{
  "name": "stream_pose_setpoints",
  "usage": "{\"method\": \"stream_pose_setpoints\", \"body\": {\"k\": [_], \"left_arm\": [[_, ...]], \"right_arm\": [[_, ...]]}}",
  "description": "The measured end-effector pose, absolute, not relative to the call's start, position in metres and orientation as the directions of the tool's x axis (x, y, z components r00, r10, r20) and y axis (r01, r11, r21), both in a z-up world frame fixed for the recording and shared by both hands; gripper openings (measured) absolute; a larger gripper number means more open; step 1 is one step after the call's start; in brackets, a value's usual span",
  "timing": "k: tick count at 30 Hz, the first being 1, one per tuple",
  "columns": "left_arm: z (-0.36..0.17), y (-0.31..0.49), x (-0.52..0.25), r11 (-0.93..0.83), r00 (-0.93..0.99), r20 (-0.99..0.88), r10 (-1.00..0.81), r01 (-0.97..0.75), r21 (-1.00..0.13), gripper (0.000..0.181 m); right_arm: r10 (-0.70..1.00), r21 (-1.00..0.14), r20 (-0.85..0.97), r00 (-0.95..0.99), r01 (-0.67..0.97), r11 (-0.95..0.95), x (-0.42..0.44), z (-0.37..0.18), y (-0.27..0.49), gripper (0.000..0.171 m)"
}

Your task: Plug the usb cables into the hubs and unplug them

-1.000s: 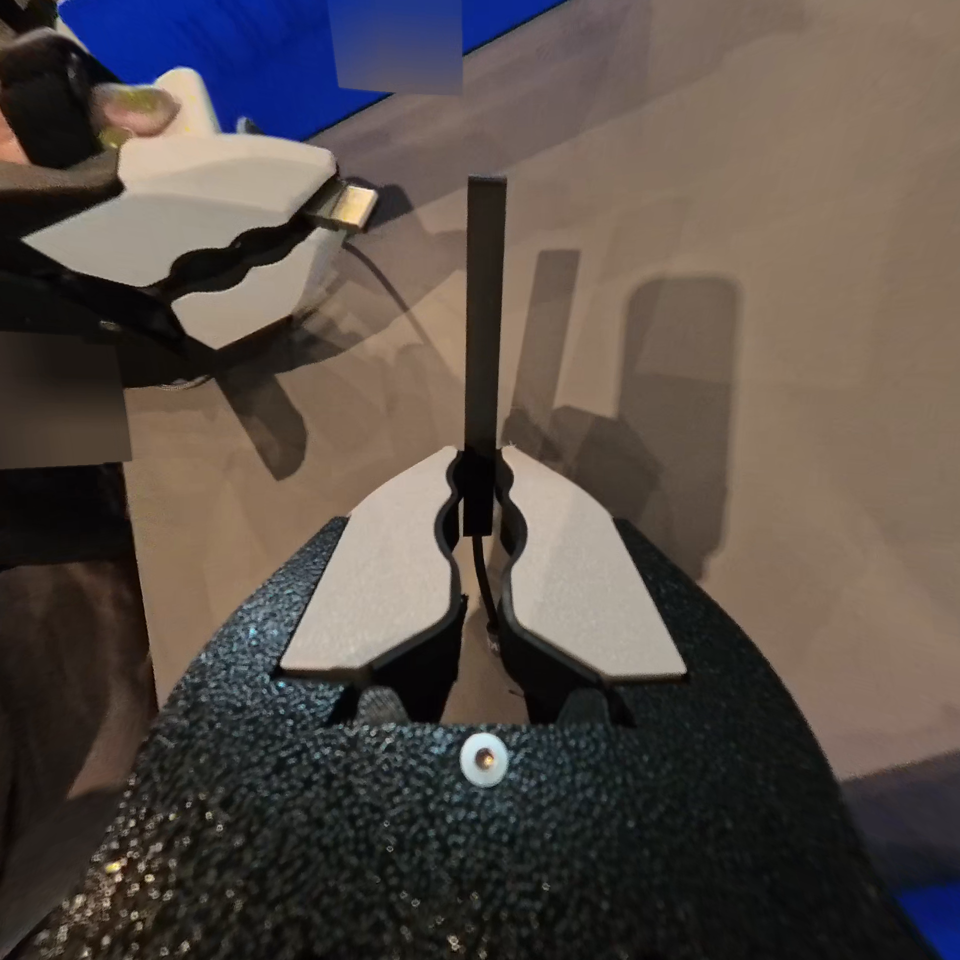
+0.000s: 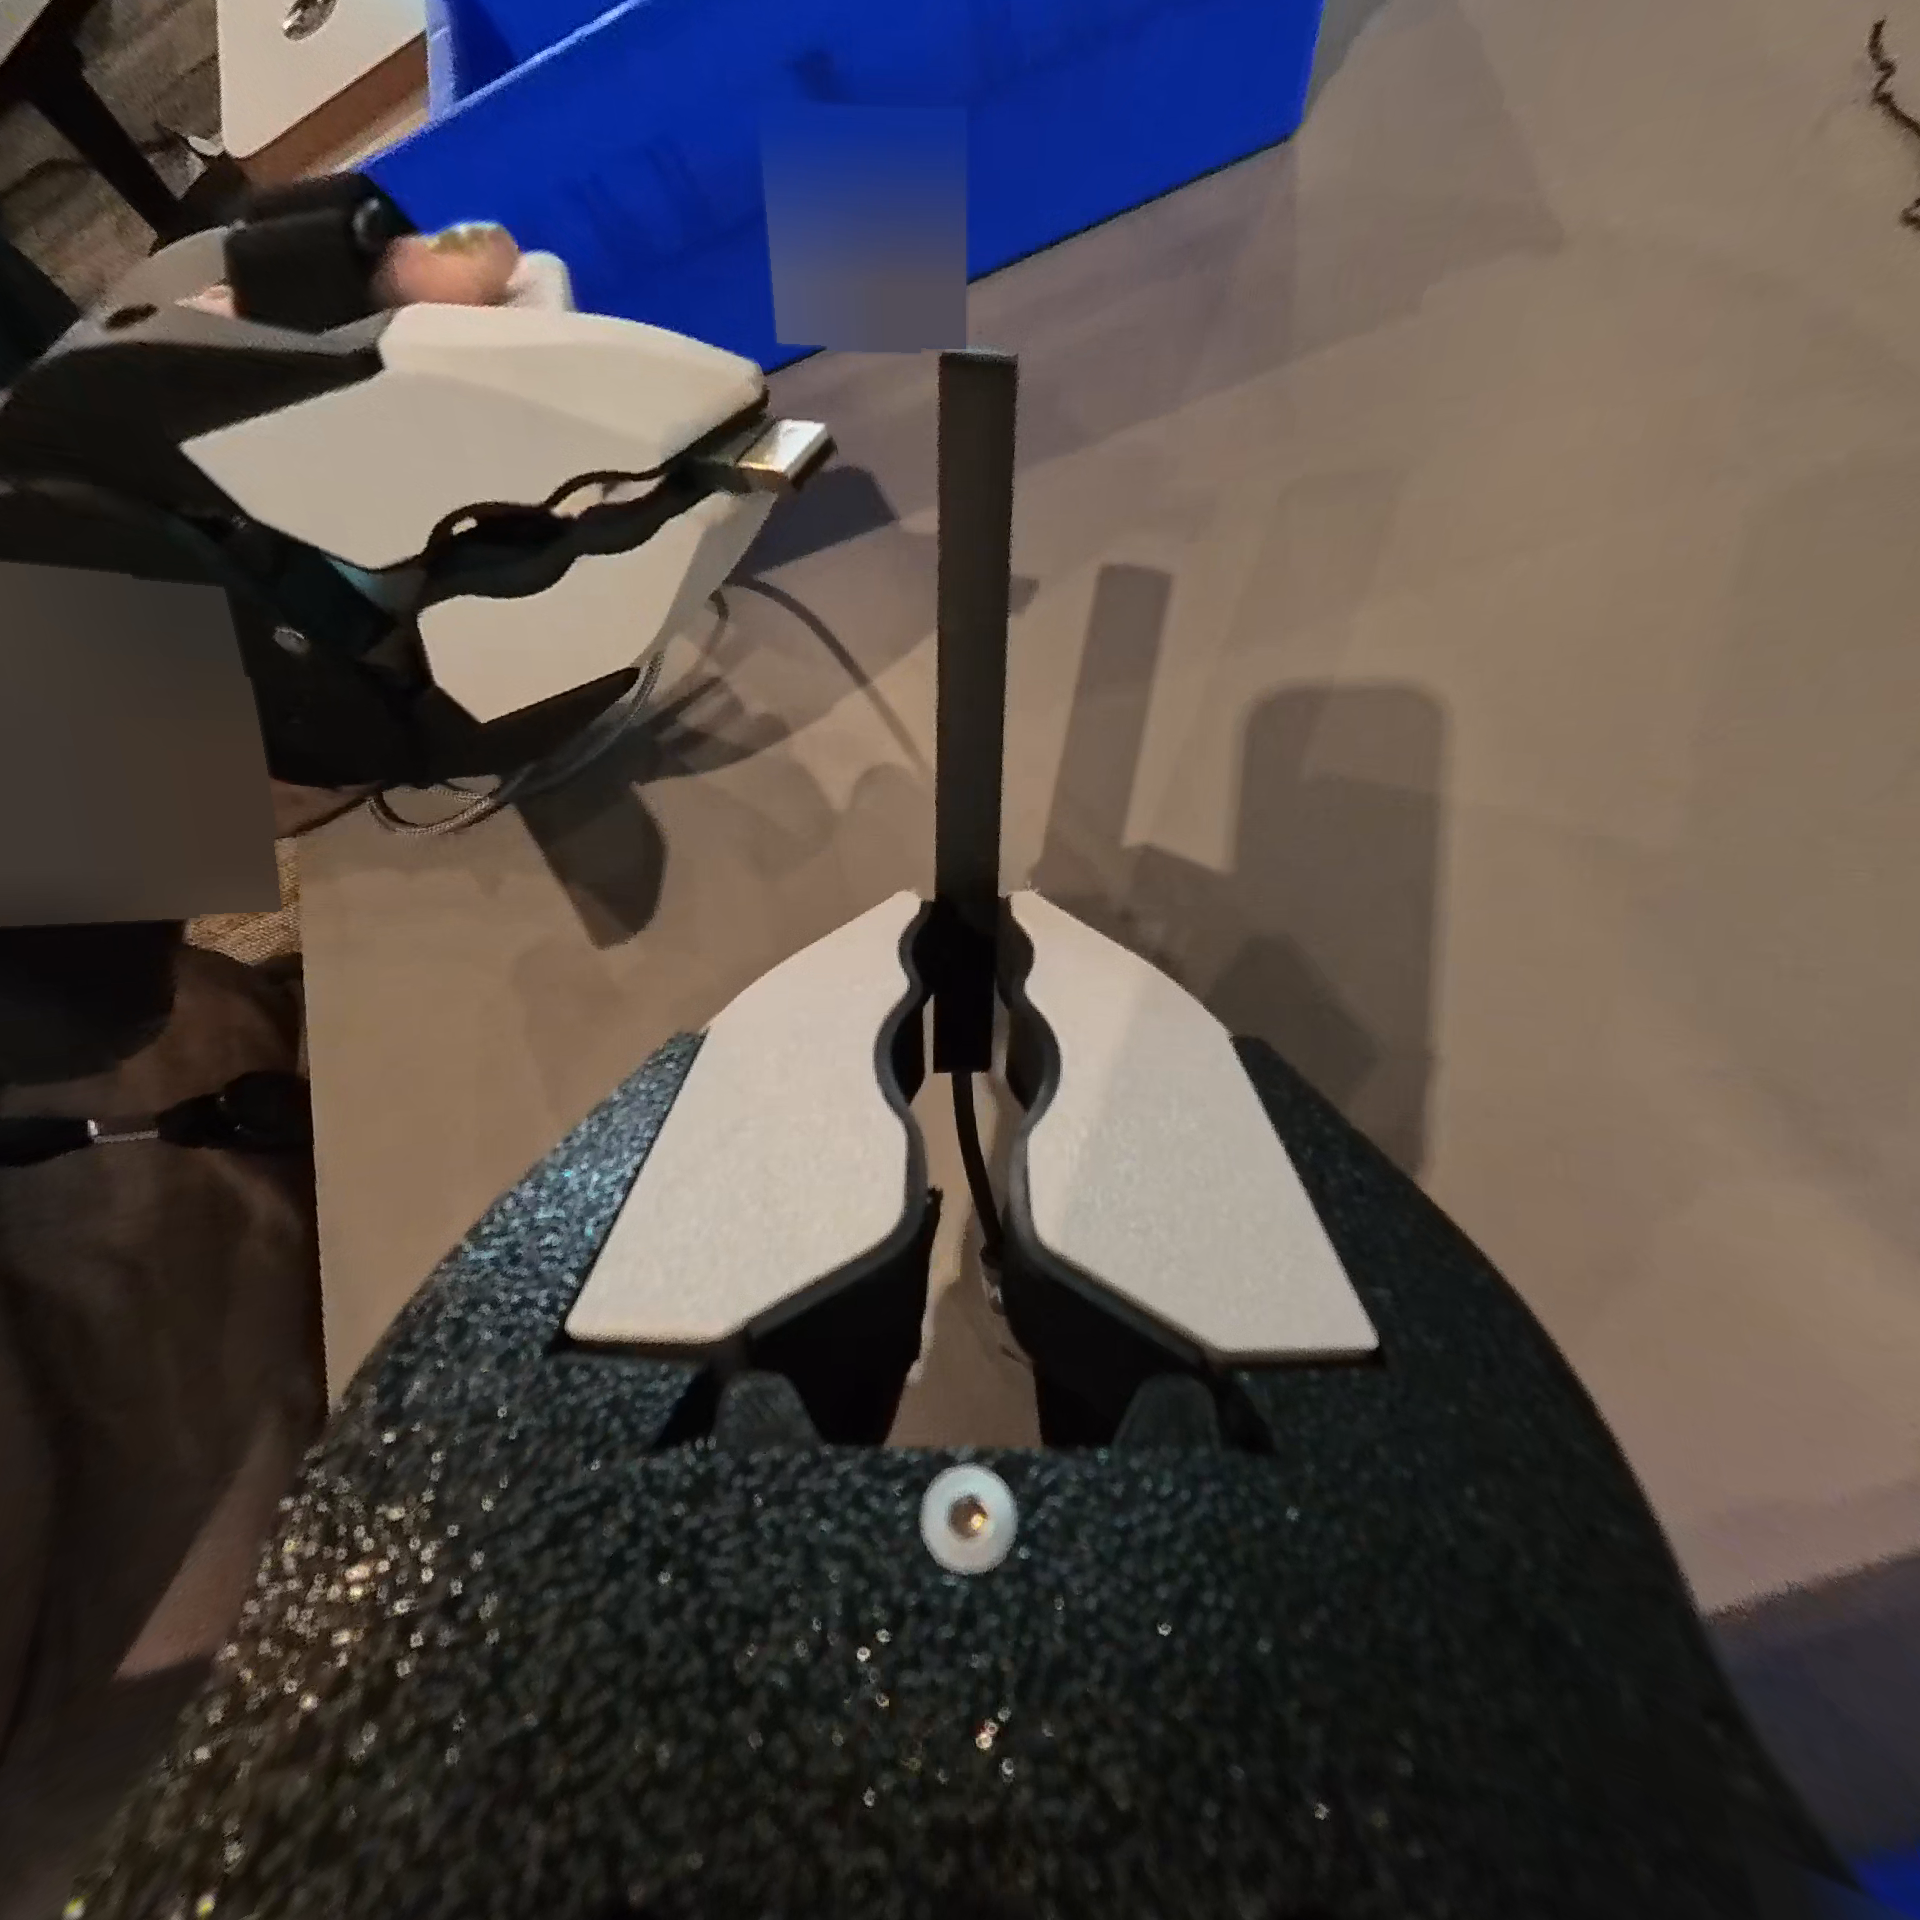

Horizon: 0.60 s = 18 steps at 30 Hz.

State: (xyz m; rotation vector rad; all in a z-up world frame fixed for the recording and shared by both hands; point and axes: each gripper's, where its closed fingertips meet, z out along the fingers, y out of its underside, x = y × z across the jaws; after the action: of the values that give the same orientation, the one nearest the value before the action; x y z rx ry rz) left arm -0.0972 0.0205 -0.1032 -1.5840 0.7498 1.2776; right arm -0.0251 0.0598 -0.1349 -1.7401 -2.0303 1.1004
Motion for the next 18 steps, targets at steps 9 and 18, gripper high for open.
{"method": "stream_pose_setpoints", "body": {"k": [9, 18], "left_arm": [[-0.102, 0.021, -0.094, -0.352, 0.245, -0.965, 0.099, -0.898, -0.264, 0.006], [-0.072, 0.015, -0.090, -0.343, 0.099, -0.977, 0.187, -0.926, -0.160, 0.005]], "right_arm": [[0.892, -0.661, -0.381, -0.243, 0.747, -0.078, -0.022, -0.136, 0.057, 0.010], [0.833, -0.702, -0.485, -0.265, 0.686, -0.191, -0.028, -0.116, 0.051, 0.009]]}}
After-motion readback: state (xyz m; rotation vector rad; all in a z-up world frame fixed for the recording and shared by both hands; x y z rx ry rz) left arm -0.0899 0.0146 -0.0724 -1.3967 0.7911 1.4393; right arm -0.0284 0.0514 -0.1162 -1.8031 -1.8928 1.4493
